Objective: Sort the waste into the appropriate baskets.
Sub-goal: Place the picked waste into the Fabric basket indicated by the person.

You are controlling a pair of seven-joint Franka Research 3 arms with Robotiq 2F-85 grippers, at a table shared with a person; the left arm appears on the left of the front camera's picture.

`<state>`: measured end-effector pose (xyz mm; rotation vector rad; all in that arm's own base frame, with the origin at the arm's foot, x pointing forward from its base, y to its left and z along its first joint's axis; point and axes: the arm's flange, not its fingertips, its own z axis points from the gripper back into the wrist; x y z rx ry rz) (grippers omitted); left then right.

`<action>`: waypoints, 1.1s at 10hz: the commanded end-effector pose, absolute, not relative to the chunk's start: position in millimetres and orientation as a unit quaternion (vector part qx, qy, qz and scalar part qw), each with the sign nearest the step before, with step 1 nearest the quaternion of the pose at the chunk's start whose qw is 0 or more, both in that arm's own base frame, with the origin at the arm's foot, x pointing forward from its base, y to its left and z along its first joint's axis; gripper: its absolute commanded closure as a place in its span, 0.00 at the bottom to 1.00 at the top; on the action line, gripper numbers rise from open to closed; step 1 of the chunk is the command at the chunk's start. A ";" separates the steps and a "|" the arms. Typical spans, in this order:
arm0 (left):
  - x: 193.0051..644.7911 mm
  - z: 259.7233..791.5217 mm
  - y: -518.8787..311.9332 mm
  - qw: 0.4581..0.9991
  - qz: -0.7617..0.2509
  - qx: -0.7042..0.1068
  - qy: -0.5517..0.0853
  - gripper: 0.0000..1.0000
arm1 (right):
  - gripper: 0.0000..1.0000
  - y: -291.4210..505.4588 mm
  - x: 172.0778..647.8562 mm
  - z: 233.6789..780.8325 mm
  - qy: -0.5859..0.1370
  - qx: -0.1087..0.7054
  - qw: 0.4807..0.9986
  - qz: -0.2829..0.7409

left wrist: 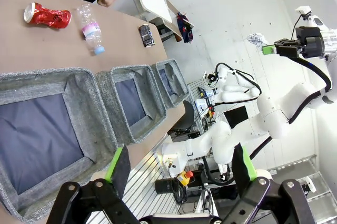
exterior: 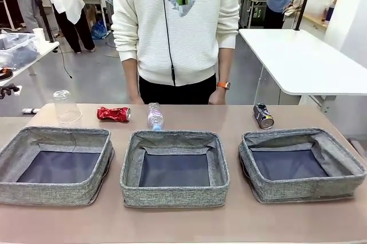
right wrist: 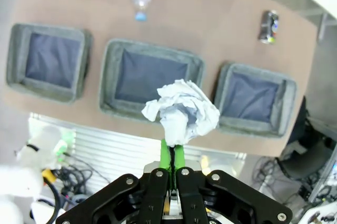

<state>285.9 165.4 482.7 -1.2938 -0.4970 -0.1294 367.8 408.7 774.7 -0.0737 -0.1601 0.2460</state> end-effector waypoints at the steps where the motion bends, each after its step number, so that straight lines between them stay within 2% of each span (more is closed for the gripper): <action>1: 286.2 484.3 164.6 0.761 -0.068 -0.600 -0.238 0.00 | 0.99 404.3 364.2 774.4 -0.076 -0.036 0.989 0.124; 11: 286.2 484.3 164.6 0.761 -0.068 -0.600 -0.238 0.00 | 0.99 404.3 364.2 774.4 -0.076 -0.036 0.989 0.124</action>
